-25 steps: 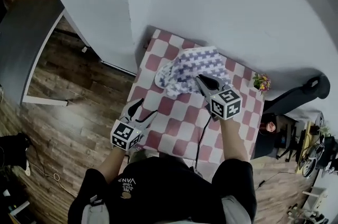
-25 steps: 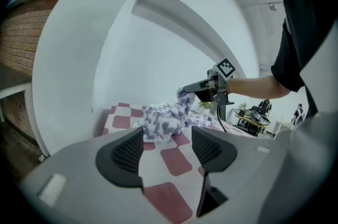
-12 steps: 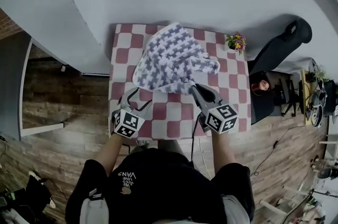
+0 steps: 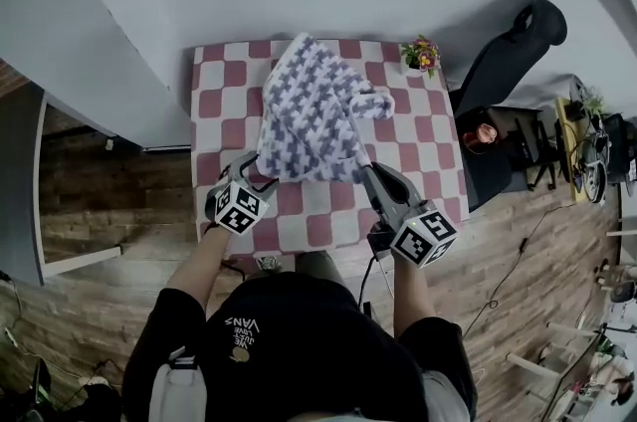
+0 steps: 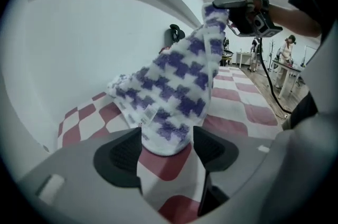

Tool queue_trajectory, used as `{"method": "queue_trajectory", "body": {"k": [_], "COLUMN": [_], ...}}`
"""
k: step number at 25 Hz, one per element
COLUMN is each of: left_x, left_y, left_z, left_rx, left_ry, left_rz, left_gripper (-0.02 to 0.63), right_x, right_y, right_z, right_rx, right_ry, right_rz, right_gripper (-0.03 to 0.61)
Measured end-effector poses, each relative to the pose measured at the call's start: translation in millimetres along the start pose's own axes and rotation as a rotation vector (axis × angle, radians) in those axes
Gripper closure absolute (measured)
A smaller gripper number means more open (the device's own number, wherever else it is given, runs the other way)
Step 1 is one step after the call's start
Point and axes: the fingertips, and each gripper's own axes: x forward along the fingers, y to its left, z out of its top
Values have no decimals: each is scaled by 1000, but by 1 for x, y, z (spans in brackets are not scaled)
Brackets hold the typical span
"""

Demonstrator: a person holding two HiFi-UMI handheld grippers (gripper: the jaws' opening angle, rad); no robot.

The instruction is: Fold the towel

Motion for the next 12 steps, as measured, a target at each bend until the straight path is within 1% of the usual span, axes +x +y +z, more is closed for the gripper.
{"method": "queue_trajectory", "body": {"k": [3, 4, 5, 6, 8, 9, 12], "left_x": [9, 10, 11, 11, 9, 6, -14], "left_y": [-11, -17, -23, -30, -37, -38, -38], "left_z": [-3, -3, -2, -2, -3, -4, -7], "left_rx": [39, 54, 72, 94, 137, 143, 115], "left_ry": [35, 43, 52, 62, 92, 107, 125], "left_rz": [-70, -97, -126, -148, -154, -152, -165], "left_gripper": [330, 355, 407, 474, 581, 584, 589], "right_x": [-13, -17, -20, -24, -31, -35, -46], "right_y": [0, 1, 1, 0, -4, -6, -9], "right_z": [-1, -1, -2, -3, -8, -12, -30], "right_rx": [13, 16, 16, 15, 8, 0, -30], "right_ry": [-13, -16, -16, -15, -5, 8, 72], "right_rz": [-12, -14, -18, -23, -39, -48, -65], "right_gripper": [538, 538, 538, 538, 538, 538, 538]}}
